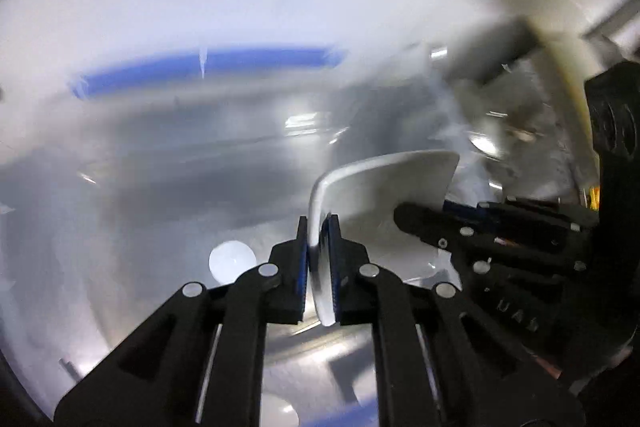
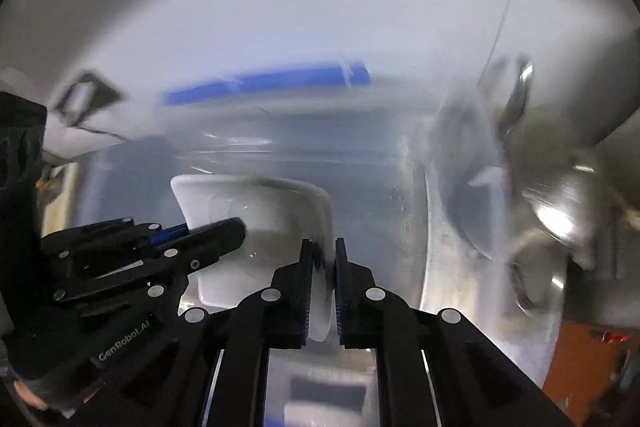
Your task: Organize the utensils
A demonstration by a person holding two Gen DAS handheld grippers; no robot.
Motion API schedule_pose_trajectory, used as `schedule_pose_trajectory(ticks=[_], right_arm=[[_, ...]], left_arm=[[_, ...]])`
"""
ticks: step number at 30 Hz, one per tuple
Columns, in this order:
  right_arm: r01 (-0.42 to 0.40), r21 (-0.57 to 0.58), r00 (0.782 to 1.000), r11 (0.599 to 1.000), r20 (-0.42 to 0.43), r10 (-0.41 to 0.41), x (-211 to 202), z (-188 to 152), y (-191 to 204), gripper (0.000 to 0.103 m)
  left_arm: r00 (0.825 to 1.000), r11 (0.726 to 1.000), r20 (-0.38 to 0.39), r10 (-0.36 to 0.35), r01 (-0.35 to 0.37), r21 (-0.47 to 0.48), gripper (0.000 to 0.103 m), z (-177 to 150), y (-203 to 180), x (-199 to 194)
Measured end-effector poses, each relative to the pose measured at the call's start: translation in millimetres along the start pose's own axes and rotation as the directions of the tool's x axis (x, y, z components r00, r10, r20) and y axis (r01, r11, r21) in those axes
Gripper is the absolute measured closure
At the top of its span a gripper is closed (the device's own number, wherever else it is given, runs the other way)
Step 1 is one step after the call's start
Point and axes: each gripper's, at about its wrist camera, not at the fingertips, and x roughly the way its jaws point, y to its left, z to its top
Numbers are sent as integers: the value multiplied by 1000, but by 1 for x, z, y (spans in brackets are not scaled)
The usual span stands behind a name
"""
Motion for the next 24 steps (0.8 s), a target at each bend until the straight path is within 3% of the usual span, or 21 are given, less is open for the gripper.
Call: schedule_pose_trajectory(ticks=[4, 8, 11, 13, 15, 16, 17, 20, 22, 24], right_arm=[[66, 26, 994, 997, -94, -64, 60, 27, -5, 90], [93, 34, 982, 995, -168, -86, 102, 43, -12, 90], [102, 36, 980, 994, -173, -94, 115, 52, -9, 87], [133, 48, 980, 990, -158, -124, 107, 55, -11, 83], [149, 16, 985, 989, -87, -147, 66, 42, -4, 80], [104, -13, 995, 995, -4, -104, 31, 31, -1, 80], [68, -32, 997, 997, 48, -67, 8, 20, -2, 80], [-86, -117, 976, 989, 189, 107, -78, -47, -7, 80], [-169, -160, 956, 972, 214, 202, -111, -99, -15, 80], [-212, -166, 944, 963, 222, 245, -124, -160, -27, 78]], left_arm=[[991, 997, -130, -26, 17, -73, 96, 18, 36, 62], [979, 995, -200, -27, 8, -98, 96, 31, 45, 100], [978, 994, -205, -34, 12, -106, 94, 31, 47, 105], [980, 997, -196, 27, -41, -71, 89, 31, 41, 93], [989, 994, -102, 110, -112, -19, 89, 28, 28, 60], [990, 991, -41, 136, -135, 7, 89, 26, 20, 40], [989, 991, 80, 126, -129, 40, 89, 13, 6, -3], [965, 994, 253, -64, 40, 99, 83, -43, -22, -89], [933, 986, 344, -105, 53, 157, 81, -104, -44, -133], [925, 978, 364, -114, 41, 203, 81, -147, -57, -144]])
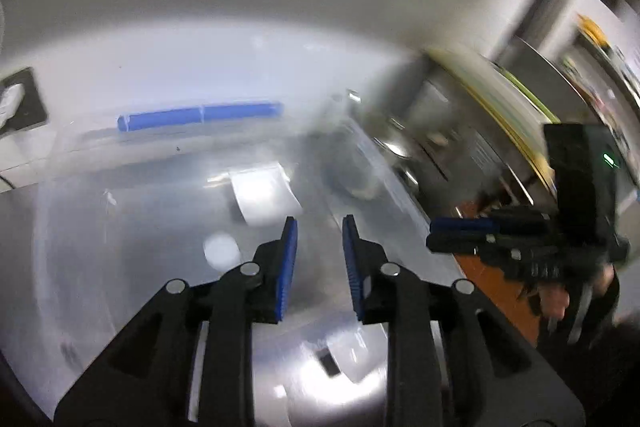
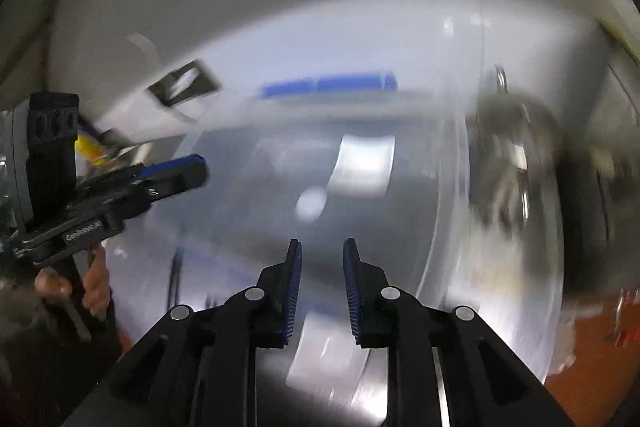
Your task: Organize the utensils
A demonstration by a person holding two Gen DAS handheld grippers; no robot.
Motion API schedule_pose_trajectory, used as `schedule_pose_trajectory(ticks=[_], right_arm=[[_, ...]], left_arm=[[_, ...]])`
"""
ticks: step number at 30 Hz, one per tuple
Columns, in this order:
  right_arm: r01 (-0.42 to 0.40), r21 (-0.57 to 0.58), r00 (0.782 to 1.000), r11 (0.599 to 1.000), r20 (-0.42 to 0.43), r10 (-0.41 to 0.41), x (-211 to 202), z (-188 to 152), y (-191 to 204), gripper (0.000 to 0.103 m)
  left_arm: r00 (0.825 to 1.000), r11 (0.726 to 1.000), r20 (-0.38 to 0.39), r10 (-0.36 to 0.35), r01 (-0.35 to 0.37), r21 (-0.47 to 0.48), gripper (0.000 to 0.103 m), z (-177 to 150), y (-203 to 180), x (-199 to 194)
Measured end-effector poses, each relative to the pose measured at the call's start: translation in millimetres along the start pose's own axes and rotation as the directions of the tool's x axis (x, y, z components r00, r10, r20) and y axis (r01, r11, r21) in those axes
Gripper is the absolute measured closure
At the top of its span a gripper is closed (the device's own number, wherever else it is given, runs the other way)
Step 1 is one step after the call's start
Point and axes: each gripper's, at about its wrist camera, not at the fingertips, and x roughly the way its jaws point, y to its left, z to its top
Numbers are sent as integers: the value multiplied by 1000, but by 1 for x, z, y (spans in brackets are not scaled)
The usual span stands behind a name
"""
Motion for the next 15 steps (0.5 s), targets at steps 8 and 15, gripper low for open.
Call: schedule_pose_trajectory(ticks=[8, 15], right_arm=[[170, 134, 971, 976, -194, -143, 70, -108, -33, 67], [134, 169, 968, 976, -235, -92, 116, -104, -37, 74]], left_arm=[[956, 998, -292, 28, -42, -43, 81, -122, -13, 71], [944, 985, -330, 22, -77, -155, 81, -144, 14, 126]])
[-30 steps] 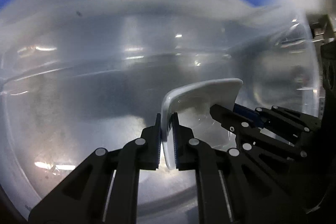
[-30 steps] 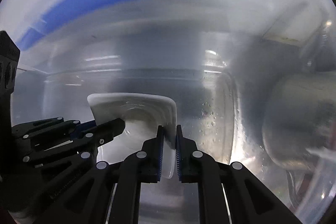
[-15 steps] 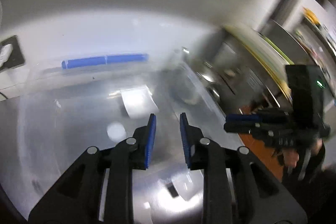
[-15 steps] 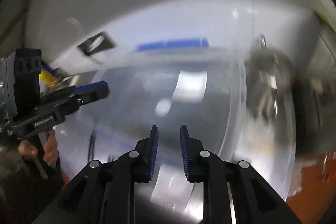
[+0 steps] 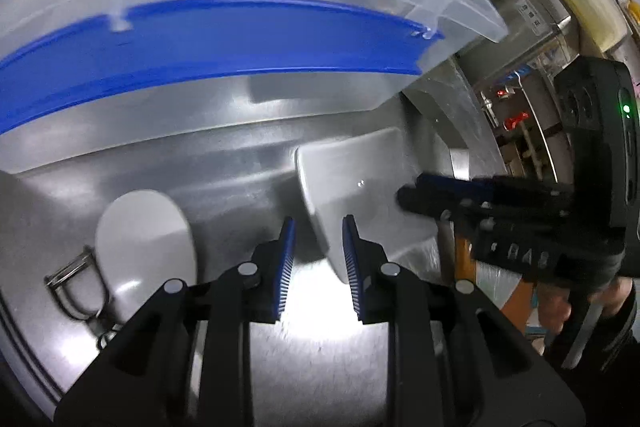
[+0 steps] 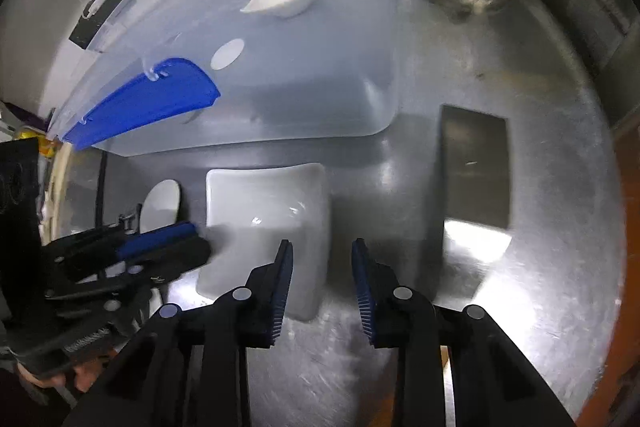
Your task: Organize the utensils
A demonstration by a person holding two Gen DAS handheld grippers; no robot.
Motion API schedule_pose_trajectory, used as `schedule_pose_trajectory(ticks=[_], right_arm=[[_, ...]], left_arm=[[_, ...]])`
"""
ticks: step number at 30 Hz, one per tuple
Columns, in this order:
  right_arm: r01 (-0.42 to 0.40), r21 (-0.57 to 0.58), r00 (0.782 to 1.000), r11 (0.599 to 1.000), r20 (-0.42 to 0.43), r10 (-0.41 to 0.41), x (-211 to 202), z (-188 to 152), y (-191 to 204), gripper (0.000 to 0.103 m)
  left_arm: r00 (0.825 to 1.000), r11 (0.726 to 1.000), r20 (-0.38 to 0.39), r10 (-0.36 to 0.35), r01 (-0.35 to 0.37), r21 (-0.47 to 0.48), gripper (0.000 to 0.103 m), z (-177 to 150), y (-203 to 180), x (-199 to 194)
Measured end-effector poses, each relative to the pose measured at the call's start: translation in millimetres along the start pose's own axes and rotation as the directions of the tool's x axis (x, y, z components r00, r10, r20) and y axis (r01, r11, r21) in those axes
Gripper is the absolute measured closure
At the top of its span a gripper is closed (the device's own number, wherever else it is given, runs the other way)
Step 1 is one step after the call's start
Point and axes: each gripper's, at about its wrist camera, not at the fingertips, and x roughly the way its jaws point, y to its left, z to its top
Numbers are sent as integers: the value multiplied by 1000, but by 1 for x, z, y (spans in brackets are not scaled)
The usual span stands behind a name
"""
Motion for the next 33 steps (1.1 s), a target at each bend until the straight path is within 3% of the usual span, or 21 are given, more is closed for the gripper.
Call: schedule_pose_trajectory(ticks=[3, 5, 7, 8, 11, 14, 17, 19, 21, 23, 27, 30, 33], right_arm=[[4, 21, 1000, 1000, -24, -3, 17, 7, 2, 91], [-6, 30, 1000, 1000, -12, 7, 18, 6, 3, 91], [-7, 21, 1000, 1000, 6, 7, 13, 2, 9, 93], [1, 19, 1000, 1000, 11, -1, 9, -1, 12, 94], [-10, -5, 998, 1000, 58, 11, -16, -14, 16, 95], [-22, -56, 986, 998, 161, 31, -72, -21, 40, 95], [-12, -138, 963, 990, 264, 49, -127, 1, 69, 95], [-8, -169, 949, 986, 308, 60, -145, 35, 79, 94], [1, -184, 949, 983, 310, 57, -146, 86, 87, 94], [29, -168, 960, 985, 278, 19, -132, 139, 91, 93], [74, -70, 986, 995, 155, -63, -66, 221, 75, 92], [112, -17, 993, 994, 45, -111, -8, 251, 60, 92], [137, 17, 990, 990, -22, -136, 23, 264, 46, 92]], left_arm=[[1000, 999, -9, -11, 11, -38, 81, -3, 2, 11], [999, 998, -25, -22, 21, -60, 82, -8, 4, 19], [999, 996, -34, -31, 28, -87, 93, -13, 4, 23], [999, 996, -30, -28, 25, -84, 93, -16, 4, 22], [1000, 999, 14, -24, 24, -48, 93, -23, -10, -8], [994, 999, 99, -51, 50, 4, 94, -20, -26, -64], [975, 993, 220, -45, 20, 115, 94, 9, -42, -127], [964, 990, 263, -42, 6, 139, 94, 47, -38, -150], [960, 989, 282, -3, -38, 141, 94, 91, -26, -163], [965, 990, 259, 34, -69, 127, 94, 136, -10, -156], [989, 995, 124, 75, -83, 62, 94, 211, 30, -86], [998, 998, 7, 63, -63, 7, 93, 232, 60, -29], [996, 998, -66, 61, -63, -18, 93, 243, 76, 12]])
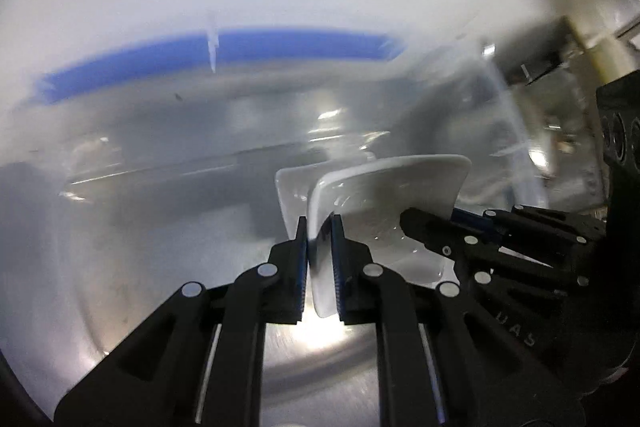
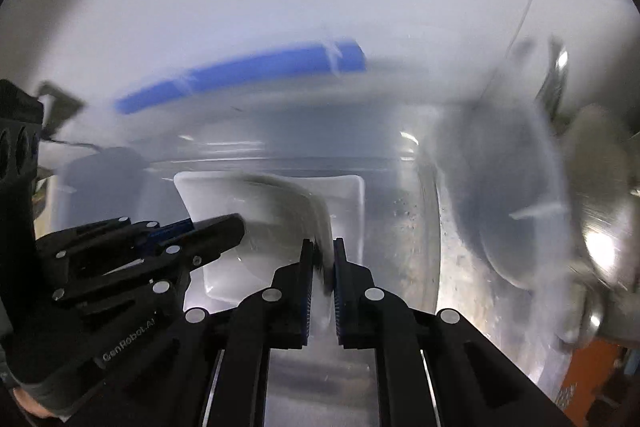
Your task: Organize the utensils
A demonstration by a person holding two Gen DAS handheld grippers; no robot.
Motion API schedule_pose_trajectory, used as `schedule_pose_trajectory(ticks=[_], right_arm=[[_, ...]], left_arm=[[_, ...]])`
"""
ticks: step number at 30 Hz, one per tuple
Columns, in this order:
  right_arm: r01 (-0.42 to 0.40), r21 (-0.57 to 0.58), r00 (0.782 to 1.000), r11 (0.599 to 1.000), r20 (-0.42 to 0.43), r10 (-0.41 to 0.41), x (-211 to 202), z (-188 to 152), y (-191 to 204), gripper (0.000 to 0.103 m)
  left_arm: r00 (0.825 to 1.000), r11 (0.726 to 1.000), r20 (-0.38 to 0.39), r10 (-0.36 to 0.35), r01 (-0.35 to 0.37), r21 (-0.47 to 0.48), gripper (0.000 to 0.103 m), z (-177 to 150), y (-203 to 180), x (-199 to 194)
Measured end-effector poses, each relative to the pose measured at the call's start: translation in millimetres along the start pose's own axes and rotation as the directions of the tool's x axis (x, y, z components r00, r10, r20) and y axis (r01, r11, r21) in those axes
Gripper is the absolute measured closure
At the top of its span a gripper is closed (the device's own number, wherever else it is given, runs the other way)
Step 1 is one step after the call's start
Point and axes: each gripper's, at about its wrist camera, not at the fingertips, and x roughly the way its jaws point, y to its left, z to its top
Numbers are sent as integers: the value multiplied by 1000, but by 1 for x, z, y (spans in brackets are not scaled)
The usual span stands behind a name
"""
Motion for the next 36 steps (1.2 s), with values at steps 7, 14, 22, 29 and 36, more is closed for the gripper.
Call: schedule_pose_trajectory(ticks=[7, 14, 22, 29, 36], right_arm=[[36, 8, 996, 999, -77, -36, 40, 11, -5, 91], [78, -46, 996, 996, 38, -77, -5, 2, 12, 77], [-20, -210, 946, 978, 313, 87, -164, -156, 5, 52], [101, 19, 988, 995, 111, -103, -87, -302, -57, 52], [104, 94, 994, 990, 21, -106, -22, -334, -71, 60]], left_arm=[[997, 1000, -71, 22, -22, 2, 93, 3, 3, 40], [993, 992, 62, 95, -100, 73, 76, -5, -17, 3], [939, 974, 340, -57, -23, 227, 37, -109, -90, -135], [947, 935, 196, -254, 189, 299, 34, -219, -141, -115], [954, 946, -26, -299, 300, 127, 34, -239, -144, -19]])
